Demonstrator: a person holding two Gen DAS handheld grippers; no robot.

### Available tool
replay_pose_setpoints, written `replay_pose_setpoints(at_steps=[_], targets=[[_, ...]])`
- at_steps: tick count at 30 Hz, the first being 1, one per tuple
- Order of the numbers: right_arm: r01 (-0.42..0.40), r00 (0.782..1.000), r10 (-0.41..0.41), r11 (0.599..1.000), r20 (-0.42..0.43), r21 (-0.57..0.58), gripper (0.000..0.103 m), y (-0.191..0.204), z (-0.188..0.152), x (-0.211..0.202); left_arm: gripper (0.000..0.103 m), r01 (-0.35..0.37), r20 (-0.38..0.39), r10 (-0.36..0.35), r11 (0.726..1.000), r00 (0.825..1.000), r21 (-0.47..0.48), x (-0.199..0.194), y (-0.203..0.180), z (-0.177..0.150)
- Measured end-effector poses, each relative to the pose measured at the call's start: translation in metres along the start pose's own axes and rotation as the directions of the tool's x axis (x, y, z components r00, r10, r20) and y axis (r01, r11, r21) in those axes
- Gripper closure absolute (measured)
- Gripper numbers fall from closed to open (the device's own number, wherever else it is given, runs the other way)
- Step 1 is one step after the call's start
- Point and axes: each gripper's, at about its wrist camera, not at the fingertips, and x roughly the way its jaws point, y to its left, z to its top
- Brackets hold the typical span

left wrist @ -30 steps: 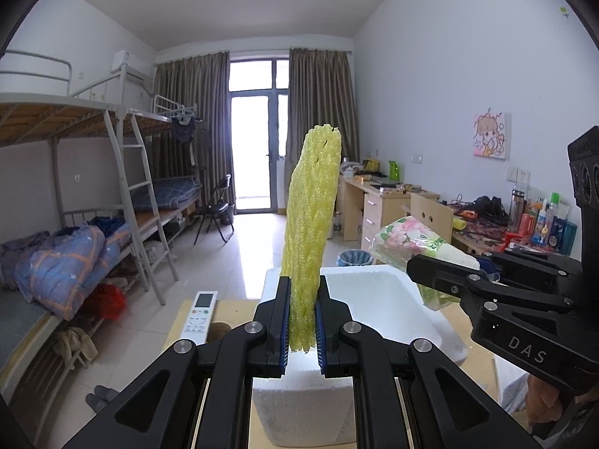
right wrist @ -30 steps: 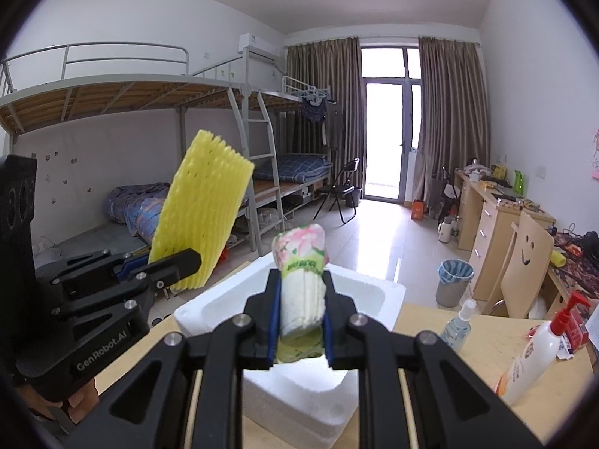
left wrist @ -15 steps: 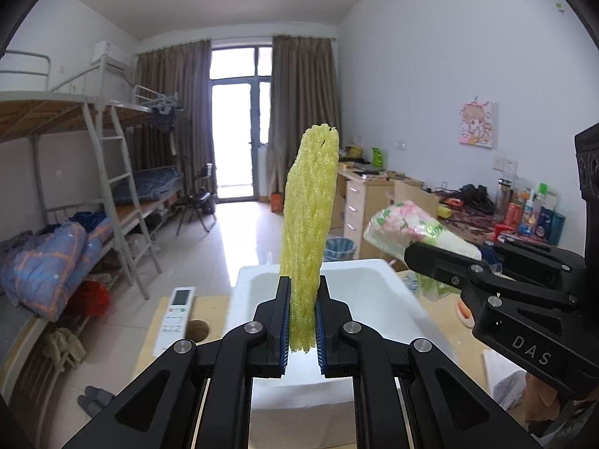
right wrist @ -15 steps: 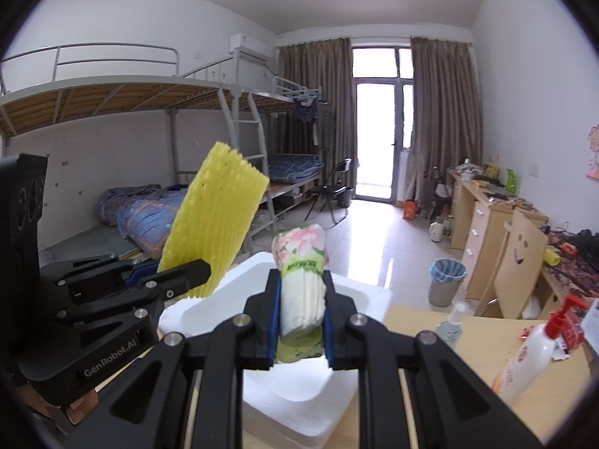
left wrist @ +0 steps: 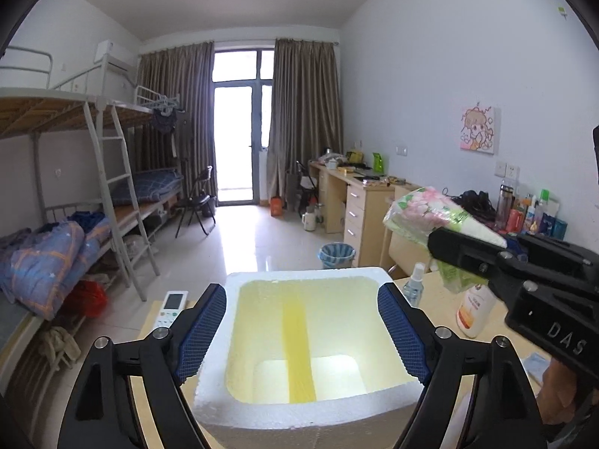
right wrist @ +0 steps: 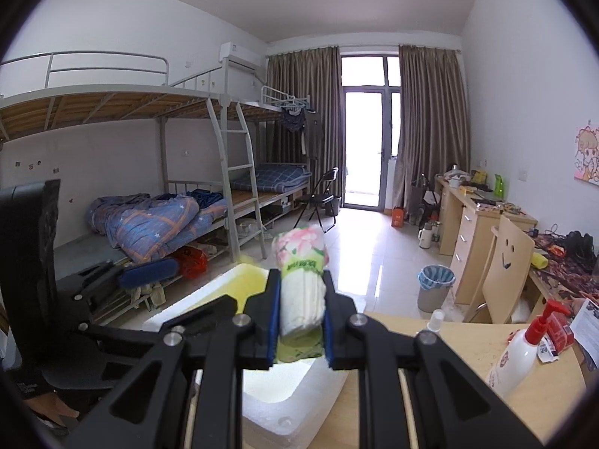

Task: Organize soft objects
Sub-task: 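Open the left tool to drop the net sleeve into the foam box, then lower the tissue roll into the foam box and open the right tool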

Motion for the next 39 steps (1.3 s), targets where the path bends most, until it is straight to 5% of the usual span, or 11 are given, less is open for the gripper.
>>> replay_pose_setpoints(at_steps=[5,17,31,34,36,39], targets=[[0.005,1.000,-0.005,1.000,0.003,0.005,0.081,0.002,-0.001,-0.001,0.001,-0.046,0.034,0.046,0.999,0.998,-0.010,-0.007,0.008,-0.003],[-0.059,0.998,0.059,0.998,-0.032,0.014,0.081,0.012,-0.005,0.019,0.001,-0.204,0.082,0.209,0.977,0.974,-0.065,-0.028,0.043,-0.012],[-0.090,0.991,0.093,0.995,-0.097,0.034,0.081,0.021,-0.007,0.046,0.001,-0.220,0.114,0.230,0.971,0.967,-0.096,-0.037,0.057,-0.016],[-0.103,0.989,0.107,0.994,-0.106,0.038,0.075,0.021,-0.007,0.046,0.001,-0.218,0.107,0.228,0.971,0.968,-0.099,-0.037,0.056,-0.018],[-0.101,0.989,0.104,0.994,-0.106,0.037,0.051,0.024,-0.006,0.048,0.001,-0.219,0.105,0.230,0.970,0.968,-0.103,-0.037,0.057,-0.017],[-0.099,0.990,0.102,0.995,-0.098,0.030,0.041,0.025,-0.005,0.046,0.001,-0.220,0.104,0.232,0.969,0.967,-0.115,-0.038,0.059,-0.017]])
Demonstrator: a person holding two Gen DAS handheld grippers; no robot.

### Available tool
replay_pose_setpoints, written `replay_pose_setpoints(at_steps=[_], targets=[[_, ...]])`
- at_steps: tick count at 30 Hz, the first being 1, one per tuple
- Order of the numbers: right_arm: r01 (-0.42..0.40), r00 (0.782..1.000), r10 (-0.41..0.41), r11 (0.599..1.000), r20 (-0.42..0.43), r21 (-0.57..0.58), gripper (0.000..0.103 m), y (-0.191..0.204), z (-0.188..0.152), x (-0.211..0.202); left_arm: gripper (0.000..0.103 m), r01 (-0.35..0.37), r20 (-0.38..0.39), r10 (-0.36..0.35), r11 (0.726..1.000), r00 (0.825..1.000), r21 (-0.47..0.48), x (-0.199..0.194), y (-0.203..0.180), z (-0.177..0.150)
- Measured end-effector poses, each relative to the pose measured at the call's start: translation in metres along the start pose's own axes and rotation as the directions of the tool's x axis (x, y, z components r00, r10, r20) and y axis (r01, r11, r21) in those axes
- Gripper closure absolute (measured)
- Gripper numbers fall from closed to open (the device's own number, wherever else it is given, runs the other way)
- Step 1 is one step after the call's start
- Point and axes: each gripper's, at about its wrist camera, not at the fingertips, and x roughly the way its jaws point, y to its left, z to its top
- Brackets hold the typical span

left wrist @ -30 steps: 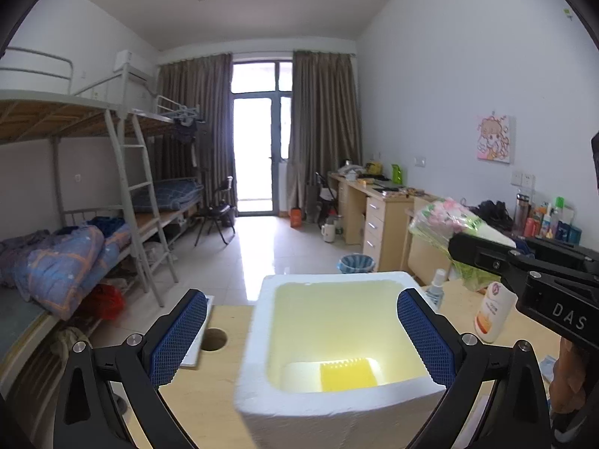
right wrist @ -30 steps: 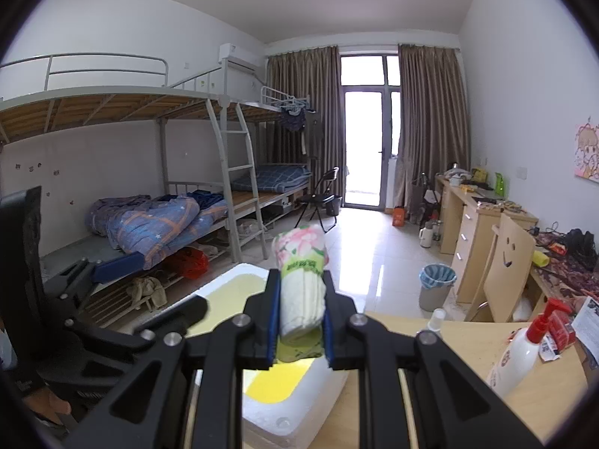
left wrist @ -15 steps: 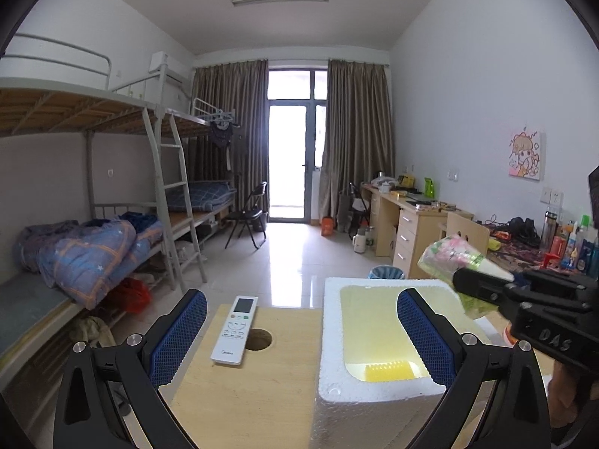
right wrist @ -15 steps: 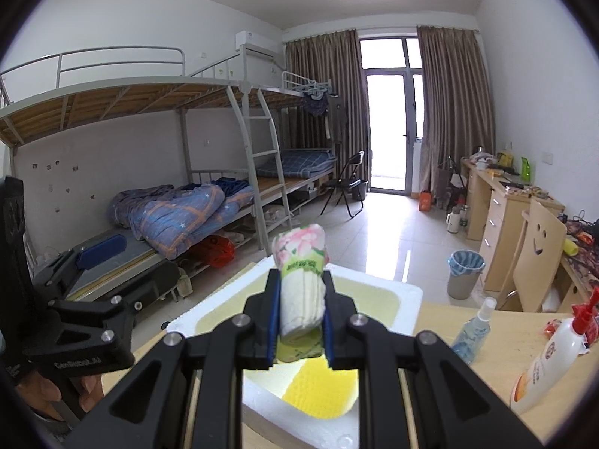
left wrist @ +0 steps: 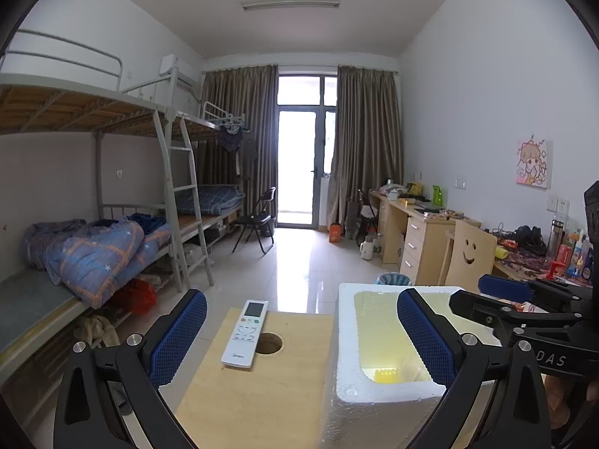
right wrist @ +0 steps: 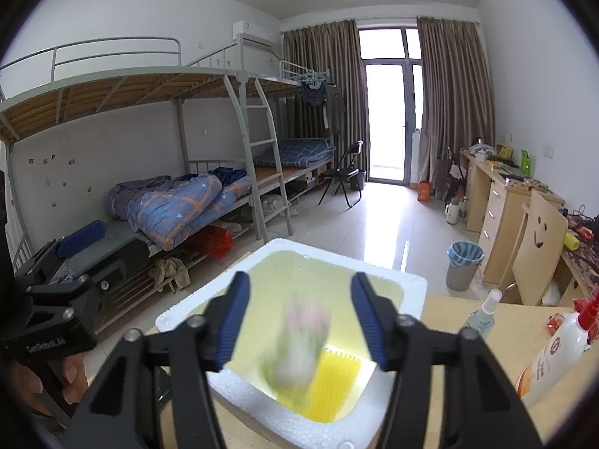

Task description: Organize soft objects

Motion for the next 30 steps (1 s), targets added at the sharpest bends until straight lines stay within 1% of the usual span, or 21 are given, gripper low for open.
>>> replay_pose_setpoints(at_steps=[1,3,5,11,14,19,21,23,24,26,30], targets=[[0.001,1.000,-0.001,1.000,0.003,-0.003,0.040,-0.001,0.000,-0.001,0.001,0.000,0.000,0.000,1.000,1.000,-0.004,0.000,0.001,0.000],[0.010,1.000,-0.010,1.000,0.003,-0.011,0.033,-0.002,0.000,-0.003,0.001,-0.002,-0.002,0.002,1.000,1.000,-0.004,0.000,0.001,0.000],[0.011,1.000,-0.011,1.000,0.004,-0.009,0.028,-0.004,0.001,-0.004,0.001,-0.003,-0.007,0.003,1.000,1.000,-0.003,0.001,0.001,0.000],[0.008,0.999,-0.008,1.000,0.031,0.009,0.028,-0.008,0.004,-0.013,0.001,0.003,-0.010,-0.003,1.000,1.000,-0.007,0.002,-0.001,0.001],[0.007,0.999,-0.007,1.000,0.039,0.008,0.028,-0.009,0.003,-0.017,0.001,0.016,-0.029,-0.017,1.000,0.999,-0.022,0.000,0.001,0.001],[0.014,0.999,-0.014,1.000,0.037,0.009,0.026,-0.012,0.005,-0.023,0.001,-0.012,-0.028,0.012,1.000,1.000,0.009,-0.009,-0.005,0.005],[0.032,0.999,-0.032,0.999,0.037,0.009,0.015,-0.013,0.007,-0.027,0.001,-0.008,-0.029,0.009,1.000,1.000,0.013,-0.015,-0.009,0.007],[0.052,0.997,-0.052,0.999,0.050,0.007,0.006,-0.013,0.008,-0.034,0.001,-0.006,-0.027,0.007,1.000,1.000,0.011,-0.023,-0.012,0.008],[0.056,0.997,-0.056,0.998,0.053,0.003,0.004,-0.013,0.008,-0.038,0.001,-0.006,-0.026,0.006,1.000,1.000,0.009,-0.027,-0.013,0.009],[0.047,0.997,-0.046,0.999,0.059,-0.010,0.003,-0.014,0.008,-0.048,0.001,-0.008,-0.029,0.008,1.000,1.000,0.005,-0.035,-0.016,0.012],[0.038,0.997,-0.037,0.999,0.070,-0.023,0.001,-0.010,0.008,-0.067,0.001,-0.020,-0.004,0.020,1.000,1.000,-0.001,-0.058,-0.022,0.020]])
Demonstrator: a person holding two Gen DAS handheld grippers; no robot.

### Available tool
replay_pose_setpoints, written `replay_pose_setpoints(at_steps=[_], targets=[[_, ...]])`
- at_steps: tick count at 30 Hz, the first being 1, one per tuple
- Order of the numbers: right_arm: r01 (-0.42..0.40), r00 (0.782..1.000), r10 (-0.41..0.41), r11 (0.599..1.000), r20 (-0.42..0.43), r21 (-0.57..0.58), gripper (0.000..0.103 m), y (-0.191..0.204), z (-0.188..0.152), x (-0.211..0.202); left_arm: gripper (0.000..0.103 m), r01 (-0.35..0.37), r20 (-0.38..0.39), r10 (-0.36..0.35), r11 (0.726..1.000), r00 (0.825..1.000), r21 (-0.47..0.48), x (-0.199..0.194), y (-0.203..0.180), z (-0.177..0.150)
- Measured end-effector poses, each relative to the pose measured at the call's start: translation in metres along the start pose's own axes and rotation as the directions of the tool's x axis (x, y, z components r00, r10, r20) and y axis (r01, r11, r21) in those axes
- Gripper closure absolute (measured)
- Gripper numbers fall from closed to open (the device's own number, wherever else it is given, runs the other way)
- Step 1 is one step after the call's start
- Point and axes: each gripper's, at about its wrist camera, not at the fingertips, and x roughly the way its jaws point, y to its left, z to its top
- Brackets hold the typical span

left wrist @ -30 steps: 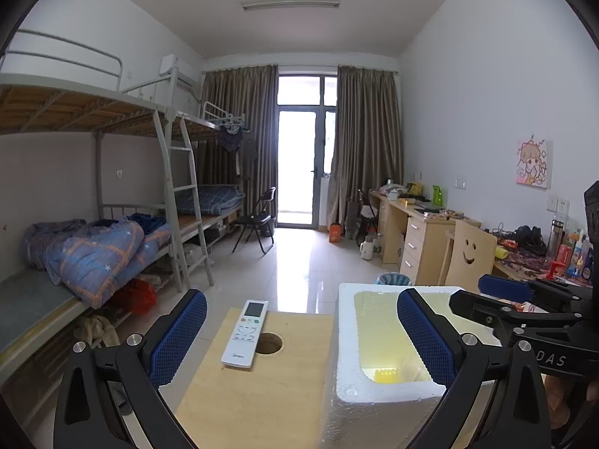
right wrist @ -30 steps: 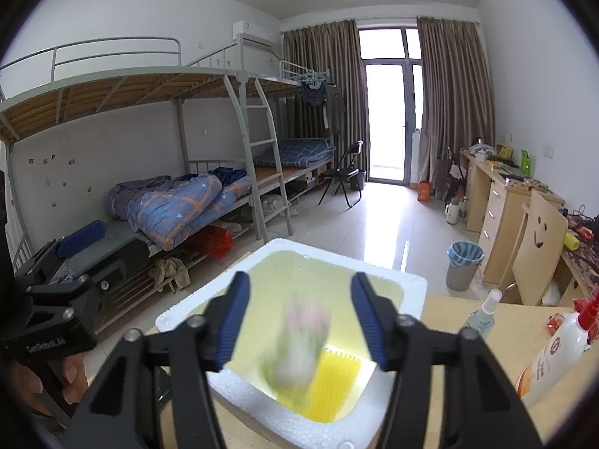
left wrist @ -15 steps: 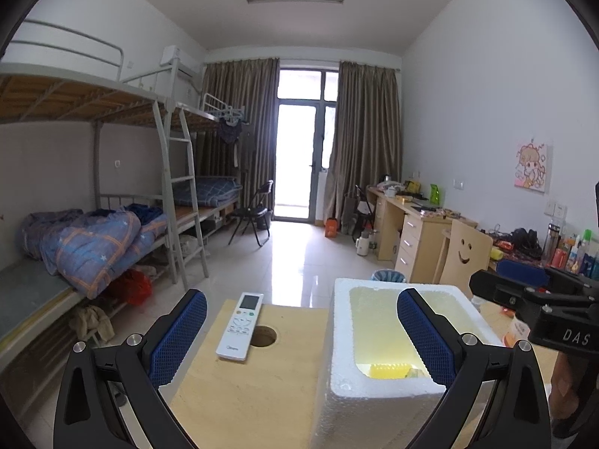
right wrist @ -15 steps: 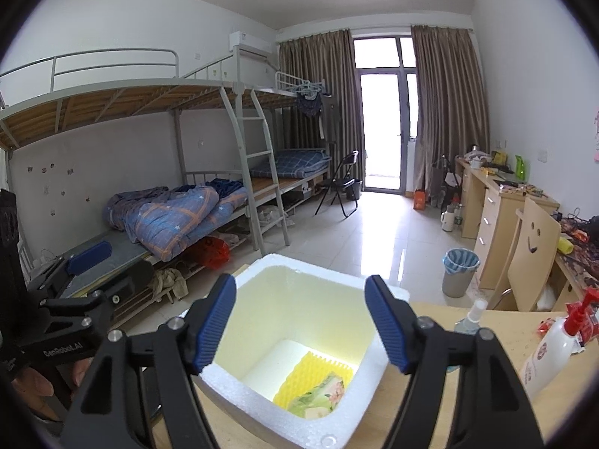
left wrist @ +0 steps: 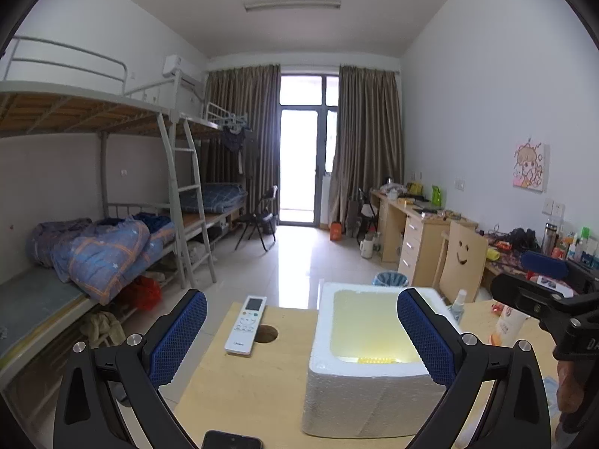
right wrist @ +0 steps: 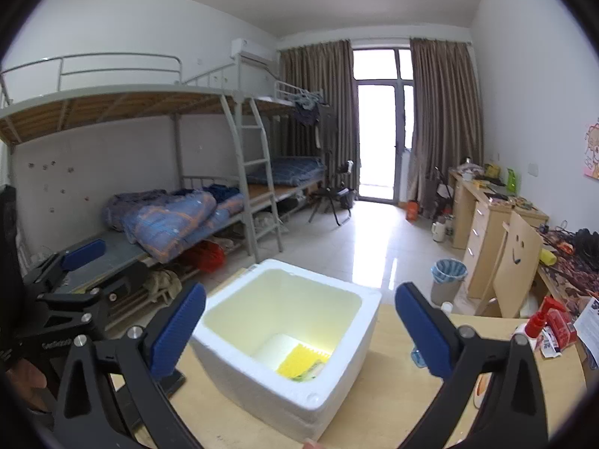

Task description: Organize soft objects

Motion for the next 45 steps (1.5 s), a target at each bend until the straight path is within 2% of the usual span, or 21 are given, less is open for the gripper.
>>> replay_pose_setpoints(at_steps=[6,11,21,28,35,45], targets=[[-0.052,0.998,0.052,0.999,0.044,0.004,0.000,-0.002,-0.002,-0.040,0.001,-0.035,0.033,0.034,0.999,0.999,0.021,-0.047,-0.015,0.004],[-0.083,0.994,0.084,0.996,0.072,-0.020,0.000,0.002,-0.003,-0.071,0.001,-0.028,0.029,0.028,1.000,0.999,0.001,-0.083,-0.025,0.001],[-0.185,0.974,0.192,0.980,0.120,-0.071,0.000,0.012,-0.027,-0.140,0.001,-0.090,0.053,0.092,0.994,0.994,-0.054,-0.153,-0.051,-0.020],[-0.219,0.964,0.228,0.973,0.137,-0.076,0.000,0.009,-0.035,-0.172,0.001,-0.096,0.061,0.099,0.994,0.993,-0.057,-0.193,-0.065,-0.030],[-0.182,0.965,0.196,0.979,0.174,-0.090,0.000,0.025,-0.049,-0.202,0.001,-0.065,0.127,0.071,0.997,0.989,-0.045,-0.229,-0.062,-0.037],[-0.121,0.960,0.138,0.989,0.244,-0.083,0.000,0.040,-0.082,-0.219,0.001,-0.042,0.142,0.047,0.998,0.989,-0.037,-0.242,-0.058,-0.073]])
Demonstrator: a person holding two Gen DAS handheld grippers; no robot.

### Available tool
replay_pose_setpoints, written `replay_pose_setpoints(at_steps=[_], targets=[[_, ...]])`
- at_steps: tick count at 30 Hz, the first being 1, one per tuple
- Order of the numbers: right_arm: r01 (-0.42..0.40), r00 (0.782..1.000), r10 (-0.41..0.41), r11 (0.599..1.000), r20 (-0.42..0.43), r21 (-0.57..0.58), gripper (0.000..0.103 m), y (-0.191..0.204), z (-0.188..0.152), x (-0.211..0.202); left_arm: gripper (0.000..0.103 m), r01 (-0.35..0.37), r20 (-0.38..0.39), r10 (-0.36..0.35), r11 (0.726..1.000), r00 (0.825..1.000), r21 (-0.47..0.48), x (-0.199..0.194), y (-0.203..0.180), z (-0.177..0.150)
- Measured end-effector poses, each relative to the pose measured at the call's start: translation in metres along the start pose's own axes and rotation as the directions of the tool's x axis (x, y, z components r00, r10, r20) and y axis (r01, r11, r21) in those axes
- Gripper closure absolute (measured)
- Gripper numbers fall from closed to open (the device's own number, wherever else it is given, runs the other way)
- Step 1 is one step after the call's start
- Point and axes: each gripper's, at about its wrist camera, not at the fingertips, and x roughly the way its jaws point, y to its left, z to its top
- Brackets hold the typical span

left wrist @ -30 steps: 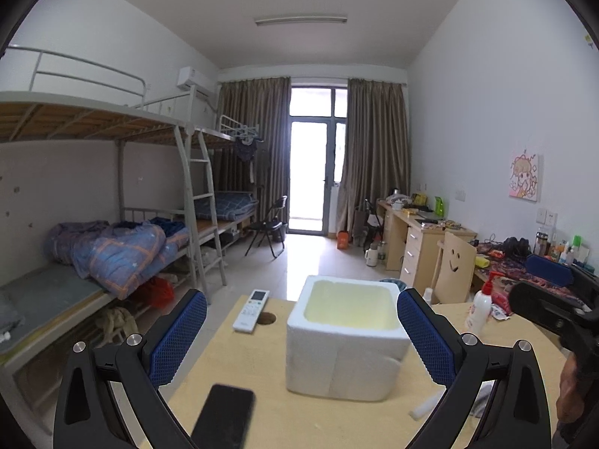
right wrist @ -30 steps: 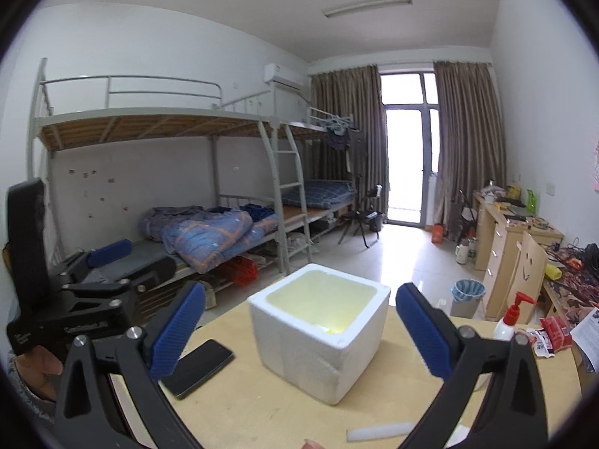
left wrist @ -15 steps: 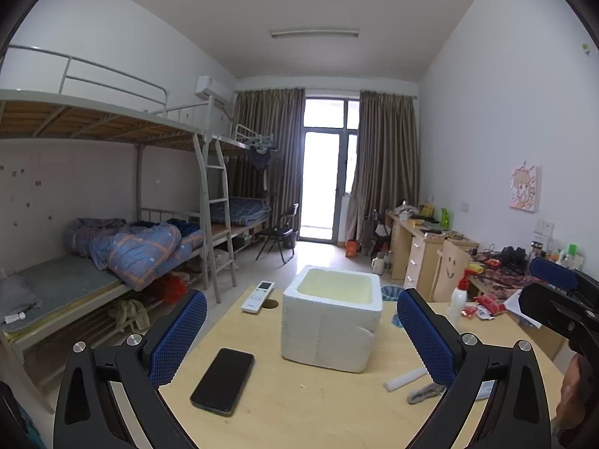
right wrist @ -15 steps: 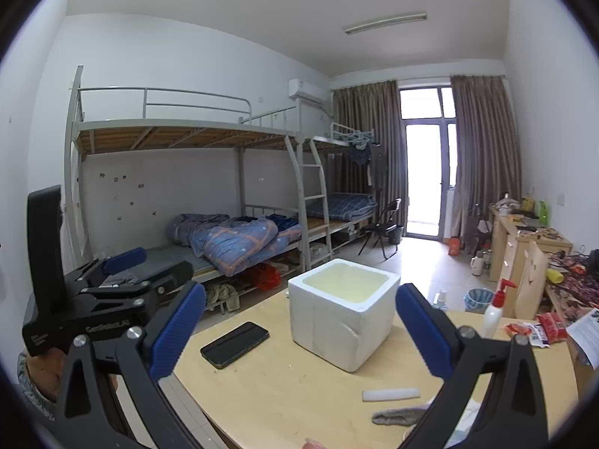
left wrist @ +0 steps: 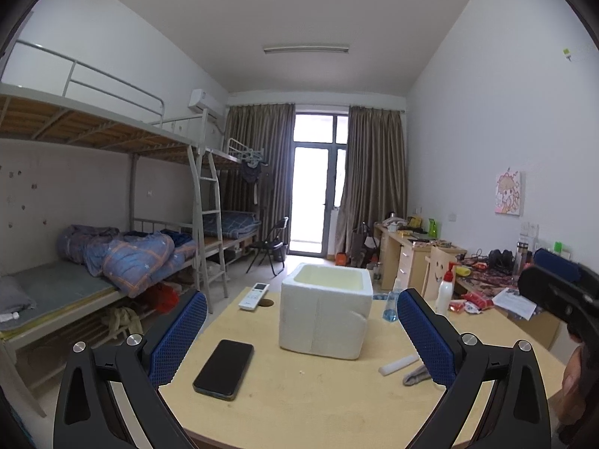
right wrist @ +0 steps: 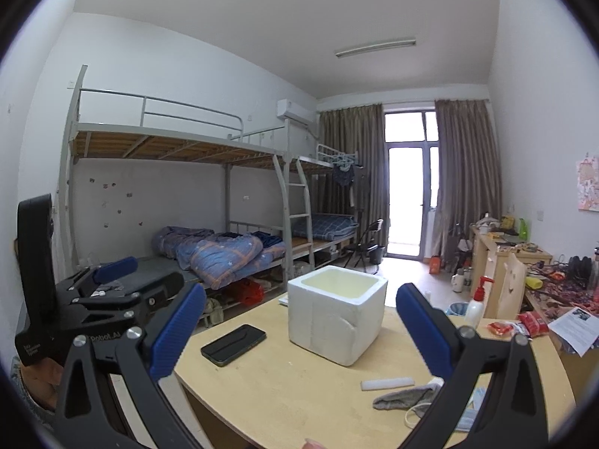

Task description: Organize soft objects

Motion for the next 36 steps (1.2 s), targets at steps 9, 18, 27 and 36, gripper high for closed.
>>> replay_pose_setpoints(at_steps=[9,18,27,36], targets=[[0.121,0.992,-0.121,0.993,0.045,-0.008,0.000,0.005,-0.039,-0.010,0.001,0.006,0.047,-0.006,1.000,0.999,-0.002,-0.007,0.004,-0.050],[0.231,0.972,-0.232,0.972,0.027,0.035,0.000,-0.004,-0.077,-0.015,0.001,0.021,0.050,-0.017,0.997,0.999,-0.079,-0.001,0.010,-0.081],[0.238,0.971,-0.237,0.969,-0.023,0.072,0.000,-0.011,-0.096,-0.014,0.001,0.024,0.023,-0.023,0.998,0.999,-0.065,0.004,0.012,-0.103],[0.249,0.967,-0.245,0.967,-0.069,0.060,0.000,-0.008,-0.106,-0.006,0.001,0.022,-0.030,-0.024,0.997,0.999,-0.079,0.016,0.019,-0.115]])
